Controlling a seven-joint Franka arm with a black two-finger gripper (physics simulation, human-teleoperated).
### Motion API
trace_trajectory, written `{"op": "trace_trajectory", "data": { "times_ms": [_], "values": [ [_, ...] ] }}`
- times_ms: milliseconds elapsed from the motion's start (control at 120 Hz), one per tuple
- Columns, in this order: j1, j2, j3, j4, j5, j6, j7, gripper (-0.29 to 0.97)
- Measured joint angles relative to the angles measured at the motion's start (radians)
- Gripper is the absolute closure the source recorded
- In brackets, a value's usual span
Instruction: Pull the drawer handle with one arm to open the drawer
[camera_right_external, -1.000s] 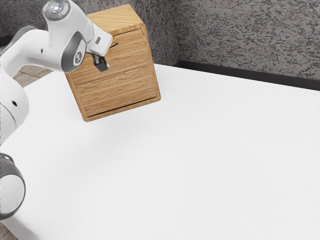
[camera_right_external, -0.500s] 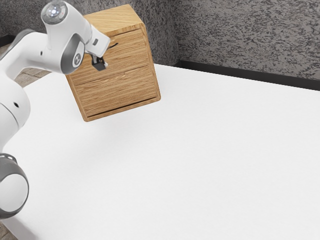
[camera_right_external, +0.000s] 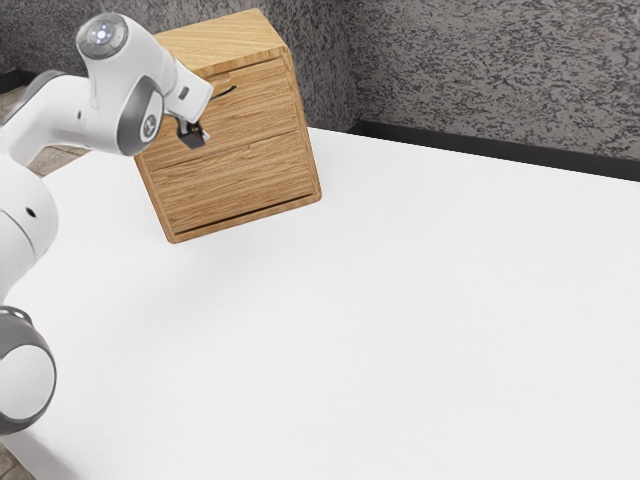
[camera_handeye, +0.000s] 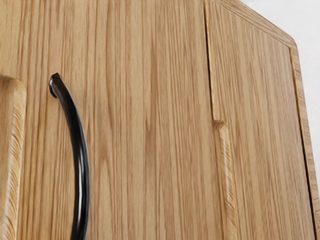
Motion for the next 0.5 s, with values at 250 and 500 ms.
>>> {"op": "trace_trajectory", "data": {
  "times_ms": [250,500],
  "values": [
    [0.002,0.032,-0.011,0.029,0.000,0.036,0.008,0.00],
    [0.002,0.033,-0.012,0.020,-0.002,0.047,0.013,0.00]
  ]
}}
